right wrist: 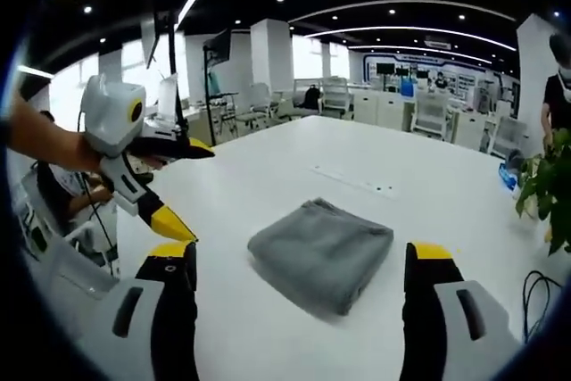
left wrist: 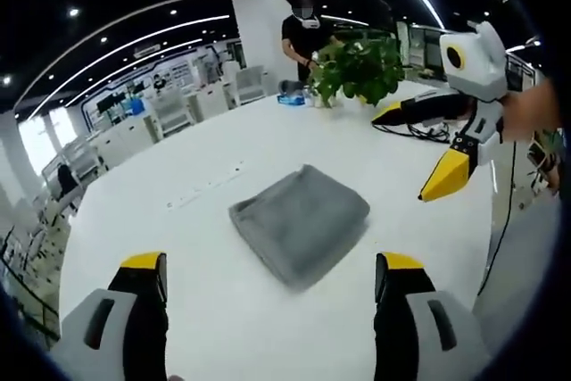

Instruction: Fold the towel on the table until its edges align and the towel forms a compact rectangular stack.

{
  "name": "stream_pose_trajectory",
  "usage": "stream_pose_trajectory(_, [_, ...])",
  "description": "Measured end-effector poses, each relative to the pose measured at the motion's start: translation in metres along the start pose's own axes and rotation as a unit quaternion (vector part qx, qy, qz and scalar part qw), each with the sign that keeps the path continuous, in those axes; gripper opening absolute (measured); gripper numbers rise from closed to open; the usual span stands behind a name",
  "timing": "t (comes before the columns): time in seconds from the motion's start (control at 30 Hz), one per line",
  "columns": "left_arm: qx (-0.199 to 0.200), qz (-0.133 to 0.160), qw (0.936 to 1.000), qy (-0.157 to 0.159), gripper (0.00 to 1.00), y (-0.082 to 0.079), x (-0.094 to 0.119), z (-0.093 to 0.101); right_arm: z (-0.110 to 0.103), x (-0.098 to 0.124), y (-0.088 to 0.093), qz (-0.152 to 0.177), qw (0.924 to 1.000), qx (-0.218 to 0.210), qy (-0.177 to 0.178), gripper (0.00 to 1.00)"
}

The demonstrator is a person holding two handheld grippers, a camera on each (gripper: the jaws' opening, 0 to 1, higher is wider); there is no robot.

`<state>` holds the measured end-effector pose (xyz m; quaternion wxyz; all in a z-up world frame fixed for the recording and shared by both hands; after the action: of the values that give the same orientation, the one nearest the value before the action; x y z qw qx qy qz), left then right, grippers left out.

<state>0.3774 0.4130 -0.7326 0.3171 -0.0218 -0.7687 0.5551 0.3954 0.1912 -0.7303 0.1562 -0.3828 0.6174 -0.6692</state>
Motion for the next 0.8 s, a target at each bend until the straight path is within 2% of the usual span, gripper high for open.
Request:
stream_pose_trajectory(0.13, [0.019,0.006,0.9997,-0.010,0.99,0.003,0.010,0.006,-0.006,0.011,0.005,-0.002,1.0000,0.003,-0.003,0.98])
stream_pose_trajectory(0.3, [0.025,0.011,0.9996,-0.011,0.99,0.006,0.020,0.014,-0.013,0.029,0.010,0.005,0.9998,-0.019,0.007,0.96])
stream_pose_trajectory(0.5, [0.032,0.026,0.9991,-0.011,0.99,0.004,0.029,0.027,-0.021,0.045,0.013,0.009,0.9997,-0.016,0.016,0.95])
stream_pose_trajectory(0.8, [-0.002,0.044,0.9990,-0.001,0.97,0.007,0.043,0.048,-0.030,0.064,0.027,0.004,0.9999,0.010,0.013,0.93])
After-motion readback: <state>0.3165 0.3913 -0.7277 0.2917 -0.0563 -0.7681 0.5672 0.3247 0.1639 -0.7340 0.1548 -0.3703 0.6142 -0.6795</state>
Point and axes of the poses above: the point that each gripper's makers call its tool centre point, and the gripper's own axes: x roughly backward along the fingers, z roughly to its right, y roughly out of its underside, the point moved 7 cm from there along x, roughly backward along the fingers, and after that the axes turned 6 degrees about z, right-handed, at the moved point
